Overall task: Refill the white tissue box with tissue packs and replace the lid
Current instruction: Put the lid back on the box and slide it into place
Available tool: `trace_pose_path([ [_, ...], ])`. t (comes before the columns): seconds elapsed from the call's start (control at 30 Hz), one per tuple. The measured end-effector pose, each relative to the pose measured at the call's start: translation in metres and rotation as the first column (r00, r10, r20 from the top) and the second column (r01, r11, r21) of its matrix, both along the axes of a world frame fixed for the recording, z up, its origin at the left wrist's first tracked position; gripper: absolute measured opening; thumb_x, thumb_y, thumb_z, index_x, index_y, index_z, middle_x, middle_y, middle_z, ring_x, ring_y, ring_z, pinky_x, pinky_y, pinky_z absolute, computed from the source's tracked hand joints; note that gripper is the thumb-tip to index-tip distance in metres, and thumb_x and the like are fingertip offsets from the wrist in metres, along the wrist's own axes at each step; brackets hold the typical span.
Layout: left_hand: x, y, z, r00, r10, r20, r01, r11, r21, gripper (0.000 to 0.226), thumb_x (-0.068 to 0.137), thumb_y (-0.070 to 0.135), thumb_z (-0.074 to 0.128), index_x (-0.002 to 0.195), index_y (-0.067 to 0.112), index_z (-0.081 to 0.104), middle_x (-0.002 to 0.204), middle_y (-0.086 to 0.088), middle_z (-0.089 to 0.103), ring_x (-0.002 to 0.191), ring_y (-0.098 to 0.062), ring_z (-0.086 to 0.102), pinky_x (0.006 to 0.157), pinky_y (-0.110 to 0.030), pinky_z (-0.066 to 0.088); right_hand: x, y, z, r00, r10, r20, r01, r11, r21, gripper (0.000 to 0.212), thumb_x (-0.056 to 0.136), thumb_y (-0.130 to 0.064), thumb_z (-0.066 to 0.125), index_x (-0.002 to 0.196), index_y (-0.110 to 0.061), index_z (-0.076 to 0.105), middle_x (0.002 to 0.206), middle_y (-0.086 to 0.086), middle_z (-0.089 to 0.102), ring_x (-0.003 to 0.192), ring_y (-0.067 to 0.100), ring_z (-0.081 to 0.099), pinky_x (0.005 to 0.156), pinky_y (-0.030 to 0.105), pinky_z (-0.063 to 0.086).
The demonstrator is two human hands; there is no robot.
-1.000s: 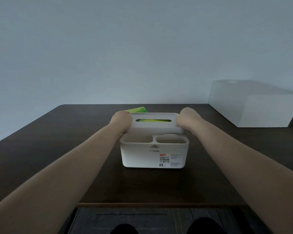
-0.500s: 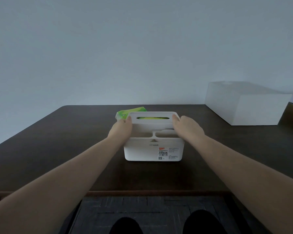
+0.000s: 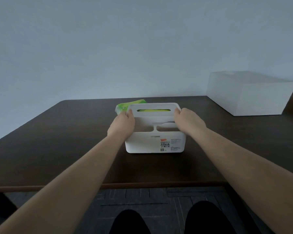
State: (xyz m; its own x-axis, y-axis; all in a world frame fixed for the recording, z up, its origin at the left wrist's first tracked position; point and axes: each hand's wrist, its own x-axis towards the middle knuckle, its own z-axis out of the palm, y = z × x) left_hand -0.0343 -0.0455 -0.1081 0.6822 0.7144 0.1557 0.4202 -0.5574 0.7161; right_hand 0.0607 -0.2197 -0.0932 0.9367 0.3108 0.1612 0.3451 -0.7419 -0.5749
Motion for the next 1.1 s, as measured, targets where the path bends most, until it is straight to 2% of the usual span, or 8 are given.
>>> trace_pose_path([
  [0.13,0.0,-0.002,0.003,1.0,-0.002,0.001,0.002,1.0,-0.001,0.058,0.101,0.04,0.018,0.127,0.002,0.053,0.121,-0.018,0.061,0.111,-0.036,0.057,0.093,-0.043,0.043,0.0,0.0,0.003,1.0,-0.003,-0.007,0.003,1.0,0.001,0.038,0.098,-0.033,0.019,0.095,-0.011,0.049,0.09,0.008,0.053,0.084,0.028,0.051,0.074,0.035,0.037],
  [0.37,-0.006,-0.008,0.009,0.998,0.001,-0.055,-0.003,1.0,-0.028,0.061,0.101,0.041,0.016,0.132,0.001,0.049,0.128,-0.02,0.059,0.116,-0.035,0.055,0.093,-0.04,0.042,-0.007,-0.001,0.006,1.0,-0.002,-0.031,0.002,1.0,-0.014,0.059,0.098,-0.046,0.016,0.122,-0.007,0.054,0.097,0.008,0.057,0.09,0.027,0.056,0.082,0.039,0.044],
  [0.5,-0.021,-0.009,0.016,0.989,-0.046,-0.138,0.012,0.972,-0.234,0.064,0.096,0.055,0.025,0.135,0.01,0.047,0.115,-0.011,0.056,0.089,-0.028,0.058,0.078,-0.041,0.057,-0.016,-0.016,0.01,0.972,0.096,-0.215,-0.093,0.995,0.025,0.064,0.093,-0.061,0.024,0.12,-0.013,0.054,0.11,0.012,0.066,0.092,0.029,0.067,0.084,0.04,0.054],
  [0.57,-0.03,-0.003,0.019,0.979,-0.088,-0.184,0.043,0.971,-0.234,0.052,0.093,0.047,0.039,0.12,0.006,0.057,0.097,-0.01,0.061,0.074,-0.025,0.062,0.069,-0.039,0.06,-0.021,-0.028,0.011,0.949,0.137,-0.284,-0.133,0.991,0.035,0.053,0.09,-0.059,0.039,0.103,-0.011,0.057,0.094,0.014,0.07,0.067,0.026,0.066,0.058,0.028,0.053],
  [0.63,-0.038,0.003,0.018,0.968,-0.104,-0.226,0.066,0.983,-0.17,0.034,0.089,0.031,0.048,0.096,0.002,0.065,0.074,-0.011,0.066,0.061,-0.025,0.064,0.066,-0.036,0.061,-0.023,-0.038,0.012,0.943,0.147,-0.297,-0.147,0.989,0.021,0.036,0.089,-0.041,0.051,0.086,-0.006,0.06,0.075,0.014,0.067,0.043,0.019,0.052,0.038,0.016,0.037],
  [0.77,-0.043,-0.001,0.021,0.965,-0.087,-0.246,0.072,0.995,-0.067,0.02,0.078,0.01,0.046,0.07,0.001,0.063,0.058,-0.012,0.061,0.046,-0.024,0.052,0.053,-0.026,0.046,-0.029,-0.041,0.017,0.939,0.129,-0.317,-0.12,0.992,0.047,0.022,0.082,-0.006,0.045,0.069,0.002,0.06,0.056,0.017,0.062,0.023,0.014,0.04,0.033,0.011,0.03],
  [0.93,-0.039,-0.006,0.024,0.947,-0.027,-0.319,0.064,0.993,0.104,0.022,0.074,0.008,0.047,0.055,0.005,0.057,0.046,-0.005,0.056,0.041,-0.02,0.05,0.05,-0.023,0.042,-0.028,-0.034,0.014,0.96,0.089,-0.266,-0.081,0.996,0.041,0.021,0.08,-0.001,0.045,0.066,0.0,0.06,0.068,0.021,0.068,0.048,0.025,0.056,0.047,0.026,0.041],
  [1.1,-0.023,-0.018,0.036,0.96,-0.014,-0.279,0.057,0.988,0.146,0.024,0.072,0.009,0.046,0.049,0.007,0.055,0.05,-0.005,0.056,0.055,-0.026,0.056,0.056,-0.025,0.043,-0.006,-0.041,0.022,0.97,0.055,-0.236,-0.042,0.997,0.06,0.022,0.081,0.002,0.044,0.063,-0.002,0.055,0.067,0.023,0.065,0.047,0.027,0.057,0.043,0.026,0.041],
])
